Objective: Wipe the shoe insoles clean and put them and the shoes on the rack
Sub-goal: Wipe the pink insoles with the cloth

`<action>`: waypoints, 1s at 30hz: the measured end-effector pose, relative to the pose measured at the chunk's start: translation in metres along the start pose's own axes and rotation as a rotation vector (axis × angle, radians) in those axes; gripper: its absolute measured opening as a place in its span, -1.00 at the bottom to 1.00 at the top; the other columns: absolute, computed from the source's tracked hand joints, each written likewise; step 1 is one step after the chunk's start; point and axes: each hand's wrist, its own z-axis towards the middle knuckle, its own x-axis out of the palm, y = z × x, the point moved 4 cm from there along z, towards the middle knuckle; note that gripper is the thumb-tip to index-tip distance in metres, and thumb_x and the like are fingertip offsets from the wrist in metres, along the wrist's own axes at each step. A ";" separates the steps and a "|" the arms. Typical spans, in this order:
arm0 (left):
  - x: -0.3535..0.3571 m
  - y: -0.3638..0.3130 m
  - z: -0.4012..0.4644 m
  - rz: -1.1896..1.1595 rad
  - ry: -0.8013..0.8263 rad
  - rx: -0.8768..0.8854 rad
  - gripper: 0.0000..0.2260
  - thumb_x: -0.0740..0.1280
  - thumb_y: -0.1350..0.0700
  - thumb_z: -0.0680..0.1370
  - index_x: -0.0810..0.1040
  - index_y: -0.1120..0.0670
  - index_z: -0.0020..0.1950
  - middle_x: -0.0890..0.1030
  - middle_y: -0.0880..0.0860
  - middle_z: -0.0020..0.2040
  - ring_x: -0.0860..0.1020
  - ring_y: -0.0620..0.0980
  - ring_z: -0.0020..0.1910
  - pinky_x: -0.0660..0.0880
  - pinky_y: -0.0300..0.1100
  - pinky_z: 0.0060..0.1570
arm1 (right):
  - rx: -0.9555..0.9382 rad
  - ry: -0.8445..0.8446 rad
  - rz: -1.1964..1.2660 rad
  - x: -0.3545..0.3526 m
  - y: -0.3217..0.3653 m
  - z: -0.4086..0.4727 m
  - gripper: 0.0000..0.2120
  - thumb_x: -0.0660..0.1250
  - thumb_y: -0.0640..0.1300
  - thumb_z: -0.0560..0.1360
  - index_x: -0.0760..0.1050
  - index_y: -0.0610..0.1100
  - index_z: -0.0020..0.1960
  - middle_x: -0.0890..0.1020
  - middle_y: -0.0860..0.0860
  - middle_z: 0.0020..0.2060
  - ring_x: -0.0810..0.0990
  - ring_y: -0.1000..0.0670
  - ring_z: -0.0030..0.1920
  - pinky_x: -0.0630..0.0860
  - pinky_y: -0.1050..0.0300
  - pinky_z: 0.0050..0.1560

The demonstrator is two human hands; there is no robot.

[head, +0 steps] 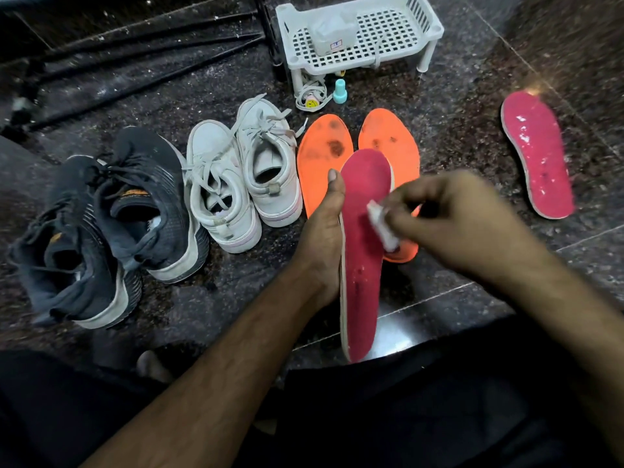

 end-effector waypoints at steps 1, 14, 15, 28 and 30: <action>0.002 0.000 -0.001 0.018 0.006 0.015 -0.34 -0.05 -0.33 0.65 0.57 0.19 0.08 0.68 0.08 -0.23 0.63 -0.04 -0.35 0.56 -0.22 -0.25 | -0.033 -0.141 -0.063 -0.010 -0.002 0.002 -0.88 0.40 0.02 0.47 0.67 0.02 -0.17 0.64 0.21 -0.39 0.51 0.14 -0.46 0.42 0.22 -0.35; 0.005 -0.004 -0.007 -0.103 -0.101 0.121 -0.48 0.13 -0.11 0.69 0.45 0.31 0.38 0.64 0.30 0.10 0.66 0.15 -0.14 0.66 0.05 -0.09 | -0.117 -0.251 -0.253 -0.019 -0.006 0.016 -0.92 0.43 0.00 0.44 0.62 0.02 -0.08 0.61 0.11 -0.30 0.55 0.06 -0.34 0.46 0.15 -0.26; 0.006 -0.003 -0.006 -0.127 -0.103 0.115 -0.49 0.12 -0.11 0.69 0.47 0.31 0.36 0.66 0.27 0.07 0.67 0.12 -0.14 0.66 0.01 -0.10 | -0.106 -0.183 -0.164 -0.012 -0.005 0.015 -0.93 0.45 -0.02 0.44 0.62 0.02 -0.09 0.61 0.13 -0.33 0.51 0.12 -0.41 0.42 0.21 -0.31; 0.009 0.004 -0.004 -0.151 -0.065 0.115 -0.49 0.18 -0.15 0.64 0.48 0.25 0.34 0.62 0.22 0.06 0.62 0.06 -0.08 0.57 0.10 0.17 | -0.204 -0.108 -0.405 0.016 0.003 0.014 -0.73 0.26 0.10 0.47 0.67 0.03 0.01 0.55 0.02 -0.19 0.60 -0.10 -0.20 0.57 -0.04 -0.16; 0.005 0.009 -0.002 -0.134 -0.124 0.102 -0.52 0.16 -0.17 0.66 0.49 0.19 0.33 0.61 0.21 0.05 0.62 0.05 -0.07 0.56 0.00 0.15 | -0.220 -0.068 -0.535 0.035 0.007 0.012 -0.75 0.24 0.01 0.45 0.66 -0.05 -0.08 0.48 -0.05 -0.23 0.58 -0.22 -0.21 0.54 -0.04 -0.24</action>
